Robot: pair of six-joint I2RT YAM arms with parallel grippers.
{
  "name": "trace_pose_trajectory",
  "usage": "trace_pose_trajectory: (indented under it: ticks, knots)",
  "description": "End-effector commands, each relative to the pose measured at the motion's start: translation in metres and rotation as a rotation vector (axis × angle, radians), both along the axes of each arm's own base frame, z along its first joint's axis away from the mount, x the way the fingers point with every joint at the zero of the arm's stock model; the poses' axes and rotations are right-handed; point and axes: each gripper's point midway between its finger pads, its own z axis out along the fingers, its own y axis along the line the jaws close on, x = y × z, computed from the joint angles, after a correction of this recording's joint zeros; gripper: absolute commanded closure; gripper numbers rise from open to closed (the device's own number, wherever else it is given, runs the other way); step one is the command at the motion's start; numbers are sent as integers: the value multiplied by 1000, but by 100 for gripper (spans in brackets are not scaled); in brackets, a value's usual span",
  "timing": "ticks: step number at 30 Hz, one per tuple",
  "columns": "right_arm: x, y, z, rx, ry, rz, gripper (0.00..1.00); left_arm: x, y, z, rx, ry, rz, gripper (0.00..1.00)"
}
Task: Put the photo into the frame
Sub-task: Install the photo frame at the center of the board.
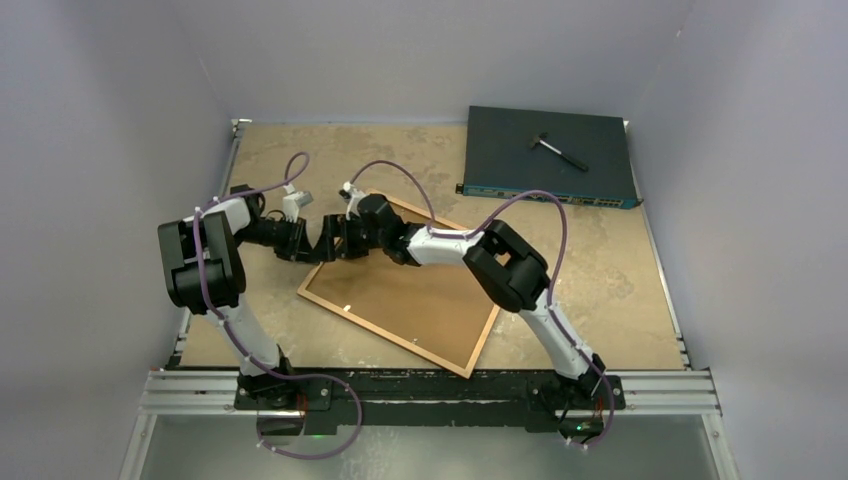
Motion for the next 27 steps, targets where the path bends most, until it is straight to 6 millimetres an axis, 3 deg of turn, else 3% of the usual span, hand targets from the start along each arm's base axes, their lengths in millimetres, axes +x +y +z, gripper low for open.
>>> trace_pose_trajectory:
  ticks: [1, 4, 7, 9, 13, 17, 20, 24, 27]
  knots:
    - [-8, -18, 78, 22, -231, 60, 6, 9, 13, 6, 76, -49, -29, 89]
    - [-15, -53, 82, -116, -374, 80, 10, 17, 18, 24, 87, -84, -29, 73]
    - [-34, -98, 61, -294, -431, 74, 15, 23, 20, 42, 99, -114, -30, 62]
    - [-57, -127, 43, -392, -450, 79, 18, 26, 21, 52, 109, -128, -28, 49]
    - [-108, -169, 11, -536, -453, 127, 21, 31, 30, 72, 165, -147, 15, 39]
    - [-145, -176, 8, -541, -457, 142, 22, 33, 44, 90, 259, -170, 55, 30]
    - [-160, -174, 6, -545, -473, 142, 25, 37, 63, 105, 384, -217, 123, 25]
    - [-174, -165, -5, -566, -490, 157, 29, 47, 106, 132, 607, -294, 305, 20]
    - [-182, -158, -13, -583, -509, 167, 33, 42, 131, 146, 723, -336, 397, 12]
